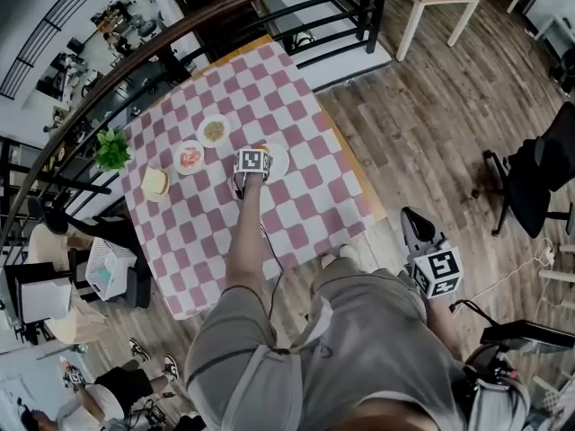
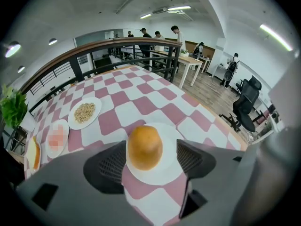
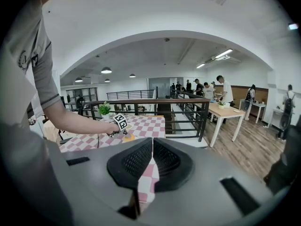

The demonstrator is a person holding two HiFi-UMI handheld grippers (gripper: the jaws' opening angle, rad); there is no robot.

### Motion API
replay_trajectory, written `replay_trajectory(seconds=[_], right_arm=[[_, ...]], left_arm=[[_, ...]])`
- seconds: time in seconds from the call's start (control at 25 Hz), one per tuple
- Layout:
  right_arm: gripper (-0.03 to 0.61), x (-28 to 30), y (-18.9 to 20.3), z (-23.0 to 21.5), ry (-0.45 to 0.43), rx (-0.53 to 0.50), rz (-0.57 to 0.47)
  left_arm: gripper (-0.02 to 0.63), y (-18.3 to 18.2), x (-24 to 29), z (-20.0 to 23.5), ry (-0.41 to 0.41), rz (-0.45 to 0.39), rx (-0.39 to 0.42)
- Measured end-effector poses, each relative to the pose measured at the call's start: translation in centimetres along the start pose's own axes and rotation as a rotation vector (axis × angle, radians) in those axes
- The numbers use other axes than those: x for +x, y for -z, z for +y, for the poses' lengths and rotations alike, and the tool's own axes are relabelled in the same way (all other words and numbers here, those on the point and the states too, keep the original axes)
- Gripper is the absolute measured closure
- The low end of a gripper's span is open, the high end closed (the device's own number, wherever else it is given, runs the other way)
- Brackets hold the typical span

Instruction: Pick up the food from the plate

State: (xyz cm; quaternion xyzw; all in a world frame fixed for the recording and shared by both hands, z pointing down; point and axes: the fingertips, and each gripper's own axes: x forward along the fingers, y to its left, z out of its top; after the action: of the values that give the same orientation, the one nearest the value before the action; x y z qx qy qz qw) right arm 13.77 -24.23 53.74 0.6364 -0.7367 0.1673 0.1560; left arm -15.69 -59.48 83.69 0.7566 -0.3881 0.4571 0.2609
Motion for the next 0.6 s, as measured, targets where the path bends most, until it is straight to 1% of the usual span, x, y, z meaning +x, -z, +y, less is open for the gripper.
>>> replay_trajectory(seconds=[0.36,0.52,0.6], right_arm=[[0.563,-0.6,0.9,-1.5,0.067,0.037,0.022],[0.563,-0.8,1.3,-1.7,0.085,0.048,0.032],[0.563,-0.8,1.5,-1.7,0.091,0.052,0.035]], left_arm=[[0.267,1.0,3.6,1.3,0.008,0.092,-0.037],[0.267,1.3,5.6,1.3,0.012,0.112,-0.014],[0.265,1.4,6.0,1.0,0.024,0.119,-0.02]])
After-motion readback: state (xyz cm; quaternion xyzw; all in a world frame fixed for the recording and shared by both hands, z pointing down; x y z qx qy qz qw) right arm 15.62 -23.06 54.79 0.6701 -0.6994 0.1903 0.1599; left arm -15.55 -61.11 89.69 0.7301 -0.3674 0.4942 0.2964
